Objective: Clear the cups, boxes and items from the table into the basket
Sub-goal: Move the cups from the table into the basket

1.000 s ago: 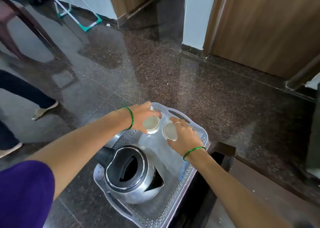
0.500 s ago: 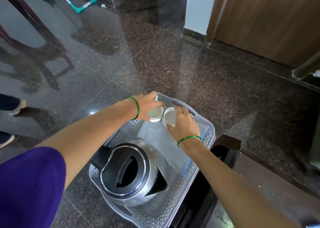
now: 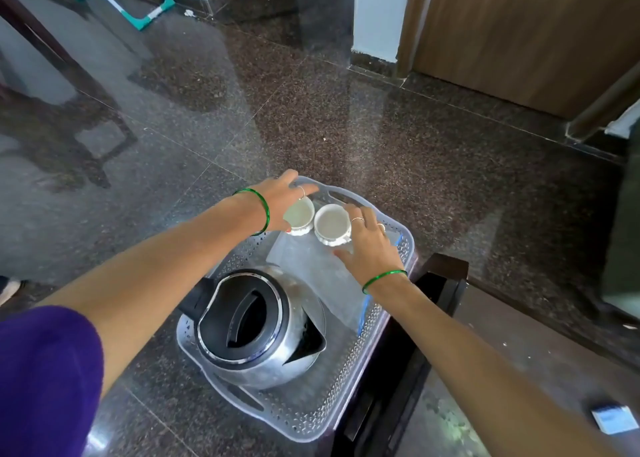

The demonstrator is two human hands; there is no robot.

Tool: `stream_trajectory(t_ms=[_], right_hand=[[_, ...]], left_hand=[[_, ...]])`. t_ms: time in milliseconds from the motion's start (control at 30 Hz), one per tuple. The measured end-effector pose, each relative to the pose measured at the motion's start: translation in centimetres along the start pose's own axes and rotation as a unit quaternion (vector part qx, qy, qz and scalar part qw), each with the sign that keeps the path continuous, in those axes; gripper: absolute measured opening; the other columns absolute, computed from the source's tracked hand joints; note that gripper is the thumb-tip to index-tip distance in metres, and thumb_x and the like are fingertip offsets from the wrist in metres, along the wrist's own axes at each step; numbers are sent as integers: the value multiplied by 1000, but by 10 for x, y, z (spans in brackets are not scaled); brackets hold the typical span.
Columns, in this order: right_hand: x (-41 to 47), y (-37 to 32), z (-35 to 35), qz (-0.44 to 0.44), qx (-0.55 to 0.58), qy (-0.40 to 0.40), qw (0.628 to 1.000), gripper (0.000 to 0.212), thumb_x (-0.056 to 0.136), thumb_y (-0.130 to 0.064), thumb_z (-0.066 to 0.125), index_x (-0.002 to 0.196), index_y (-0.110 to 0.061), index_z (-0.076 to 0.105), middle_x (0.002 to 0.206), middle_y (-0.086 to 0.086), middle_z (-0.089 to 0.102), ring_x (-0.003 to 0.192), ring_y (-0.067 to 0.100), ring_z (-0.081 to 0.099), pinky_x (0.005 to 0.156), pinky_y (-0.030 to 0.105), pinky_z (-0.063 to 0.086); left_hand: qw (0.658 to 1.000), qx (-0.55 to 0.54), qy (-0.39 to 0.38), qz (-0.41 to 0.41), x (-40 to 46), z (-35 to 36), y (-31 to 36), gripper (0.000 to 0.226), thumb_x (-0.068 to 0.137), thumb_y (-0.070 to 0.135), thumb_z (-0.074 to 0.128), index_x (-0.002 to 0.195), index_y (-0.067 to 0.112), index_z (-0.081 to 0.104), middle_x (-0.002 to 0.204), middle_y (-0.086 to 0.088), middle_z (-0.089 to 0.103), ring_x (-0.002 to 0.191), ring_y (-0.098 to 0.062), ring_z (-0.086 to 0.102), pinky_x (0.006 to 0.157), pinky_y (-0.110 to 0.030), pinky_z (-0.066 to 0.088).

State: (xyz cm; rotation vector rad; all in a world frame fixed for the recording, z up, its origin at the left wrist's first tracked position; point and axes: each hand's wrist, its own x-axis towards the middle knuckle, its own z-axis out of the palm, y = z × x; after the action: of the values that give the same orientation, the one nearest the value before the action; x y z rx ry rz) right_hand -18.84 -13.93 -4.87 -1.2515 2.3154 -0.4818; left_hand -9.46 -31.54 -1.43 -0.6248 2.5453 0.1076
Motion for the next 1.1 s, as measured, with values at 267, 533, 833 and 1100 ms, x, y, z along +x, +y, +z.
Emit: stream_trajectory(t_ms=[267, 533, 833, 1100], right_hand=[[-72, 51, -50, -6, -27, 166, 986, 32, 89, -12, 50, 121, -14, 54, 119, 4, 55, 103, 30, 55, 64, 37, 48], [-169, 126, -83, 63, -51, 171, 982, 42, 88, -11, 49, 130, -17, 47, 124, 1, 53, 105, 28, 55, 74, 37, 50], [-309, 235, -80, 191, -43, 140, 971, 52, 88, -13, 47, 139, -18, 37, 135, 1, 46, 112, 27, 53, 88, 35, 45], [-430, 308, -71, 284, 14, 123, 951, 59, 82, -10, 49, 138, -15, 36, 138, 7, 43, 119, 33, 48, 94, 44, 43]], left_hand=[[999, 6, 32, -12, -20, -69, 49, 72, 88, 43, 64, 149, 24, 31, 156, -4, 14, 128, -38, 42, 104, -48, 41], [995, 13, 43, 89, -41, -81, 186, 61, 92, 41, 58, 146, 23, 36, 153, -2, 23, 131, -32, 36, 107, -47, 37], [979, 44, -43, 193, -59, -23, 360, 77, 89, 37, 63, 153, 26, 21, 158, 2, 17, 137, -29, 30, 110, -44, 34], [952, 50, -111, 283, -90, 44, 522, 86, 84, 35, 69, 153, 29, 17, 155, 7, 19, 135, -25, 36, 108, -42, 37]])
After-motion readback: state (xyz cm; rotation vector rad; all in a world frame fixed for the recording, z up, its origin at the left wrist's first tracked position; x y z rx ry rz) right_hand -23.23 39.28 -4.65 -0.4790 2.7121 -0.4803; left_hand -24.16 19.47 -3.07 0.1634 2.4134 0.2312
